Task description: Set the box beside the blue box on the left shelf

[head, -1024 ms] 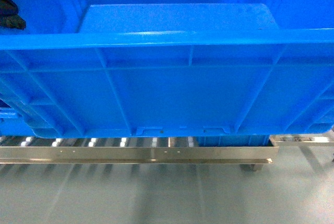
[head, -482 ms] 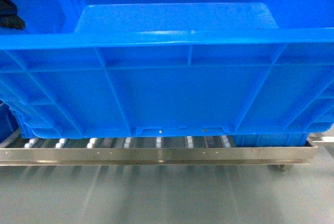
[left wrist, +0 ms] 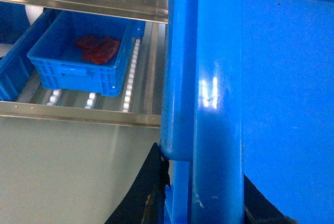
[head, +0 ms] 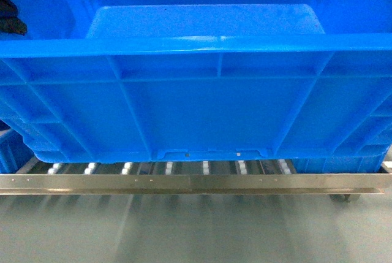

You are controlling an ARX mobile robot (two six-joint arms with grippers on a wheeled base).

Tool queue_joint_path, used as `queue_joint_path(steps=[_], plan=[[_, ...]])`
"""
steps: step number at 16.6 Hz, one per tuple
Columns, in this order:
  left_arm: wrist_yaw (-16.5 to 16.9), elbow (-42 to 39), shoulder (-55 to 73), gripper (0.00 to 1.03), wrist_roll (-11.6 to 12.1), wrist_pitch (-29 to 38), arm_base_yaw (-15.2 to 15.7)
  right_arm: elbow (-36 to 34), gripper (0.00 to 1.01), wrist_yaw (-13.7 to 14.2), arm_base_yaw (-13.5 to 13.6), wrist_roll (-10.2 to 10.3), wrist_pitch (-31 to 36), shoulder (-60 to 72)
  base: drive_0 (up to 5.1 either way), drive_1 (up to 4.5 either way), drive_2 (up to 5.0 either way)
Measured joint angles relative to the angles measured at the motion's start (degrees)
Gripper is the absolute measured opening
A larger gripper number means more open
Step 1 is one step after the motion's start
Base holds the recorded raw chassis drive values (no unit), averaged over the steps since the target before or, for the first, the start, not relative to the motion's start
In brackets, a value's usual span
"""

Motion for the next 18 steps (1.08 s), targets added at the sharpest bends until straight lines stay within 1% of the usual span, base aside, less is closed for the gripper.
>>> queue_joint_path(steps=[8,18], plan=[[0.02,0.00,0.02,0.17,0.02,0.04,0.00,0.00,0.19,0.00,0.00,0.02,0.02,0.00,-4.9,2.60,2.6],[0.02,0.00,0.02,0.17,0.02,0.04,0.00,0.00,0.19,0.00,0.00,0.04,0.07,0.00,0.0,0.00,0.0]])
